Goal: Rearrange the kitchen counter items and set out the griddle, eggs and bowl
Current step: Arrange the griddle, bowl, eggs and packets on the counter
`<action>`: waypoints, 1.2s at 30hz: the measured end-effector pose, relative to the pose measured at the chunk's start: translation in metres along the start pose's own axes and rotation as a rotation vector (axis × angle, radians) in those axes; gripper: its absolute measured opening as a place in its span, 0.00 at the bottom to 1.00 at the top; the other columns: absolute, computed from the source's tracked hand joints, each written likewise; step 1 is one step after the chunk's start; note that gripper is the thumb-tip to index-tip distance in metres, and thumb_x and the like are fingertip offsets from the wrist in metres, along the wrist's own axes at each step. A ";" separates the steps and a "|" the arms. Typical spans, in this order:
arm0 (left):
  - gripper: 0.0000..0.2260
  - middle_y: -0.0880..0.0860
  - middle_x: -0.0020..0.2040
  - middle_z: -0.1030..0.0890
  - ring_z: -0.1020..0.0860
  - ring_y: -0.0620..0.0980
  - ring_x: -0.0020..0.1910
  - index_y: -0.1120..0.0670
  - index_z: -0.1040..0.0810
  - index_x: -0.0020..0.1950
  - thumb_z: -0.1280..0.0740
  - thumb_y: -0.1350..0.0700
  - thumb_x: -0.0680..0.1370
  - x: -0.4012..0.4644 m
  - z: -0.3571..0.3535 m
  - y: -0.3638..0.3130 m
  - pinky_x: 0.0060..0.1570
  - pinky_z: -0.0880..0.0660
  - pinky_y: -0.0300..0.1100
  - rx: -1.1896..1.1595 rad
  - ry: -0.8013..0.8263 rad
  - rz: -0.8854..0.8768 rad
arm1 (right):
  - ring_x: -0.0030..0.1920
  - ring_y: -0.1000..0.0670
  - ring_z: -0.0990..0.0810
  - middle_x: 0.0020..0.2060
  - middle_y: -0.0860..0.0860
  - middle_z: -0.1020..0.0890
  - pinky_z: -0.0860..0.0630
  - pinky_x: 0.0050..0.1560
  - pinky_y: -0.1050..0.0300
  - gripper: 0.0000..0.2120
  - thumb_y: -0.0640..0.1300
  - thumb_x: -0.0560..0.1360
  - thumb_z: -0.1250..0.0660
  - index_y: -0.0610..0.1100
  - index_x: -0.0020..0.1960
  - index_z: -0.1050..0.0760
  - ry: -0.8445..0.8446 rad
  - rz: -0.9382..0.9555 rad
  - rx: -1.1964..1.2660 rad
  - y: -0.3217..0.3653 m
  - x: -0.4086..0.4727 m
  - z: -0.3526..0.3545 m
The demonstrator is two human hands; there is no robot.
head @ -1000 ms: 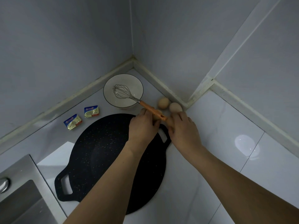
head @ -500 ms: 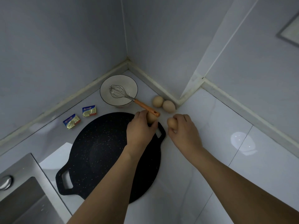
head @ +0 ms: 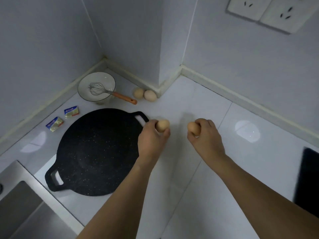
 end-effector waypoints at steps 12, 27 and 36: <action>0.12 0.46 0.45 0.22 0.22 0.49 0.42 0.48 0.26 0.49 0.29 0.44 0.71 -0.069 -0.139 -0.089 0.46 0.22 0.50 -0.091 0.199 -0.068 | 0.44 0.46 0.24 0.41 0.50 0.21 0.25 0.47 0.50 0.11 0.51 0.72 0.34 0.44 0.49 0.24 -0.215 -0.250 -0.034 -0.167 -0.060 0.109; 0.16 0.47 0.44 0.24 0.23 0.46 0.41 0.47 0.26 0.43 0.33 0.36 0.68 -0.083 -0.280 -0.155 0.51 0.25 0.53 -0.088 0.240 -0.213 | 0.50 0.45 0.25 0.44 0.51 0.19 0.31 0.54 0.51 0.17 0.57 0.70 0.35 0.47 0.51 0.23 -0.432 -0.360 -0.035 -0.318 -0.041 0.163; 0.13 0.45 0.44 0.25 0.25 0.46 0.45 0.47 0.25 0.42 0.34 0.38 0.73 -0.083 -0.343 -0.206 0.52 0.41 0.43 0.043 0.293 -0.347 | 0.54 0.42 0.26 0.48 0.49 0.19 0.32 0.58 0.48 0.20 0.57 0.70 0.33 0.47 0.57 0.23 -0.512 -0.386 -0.127 -0.358 -0.028 0.177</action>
Point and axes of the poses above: each hand's wrist, its own x-axis towards the middle knuckle, its own z-axis out of the back of the hand, y = z × x, the point moved 10 cm from there along x, towards the middle knuckle
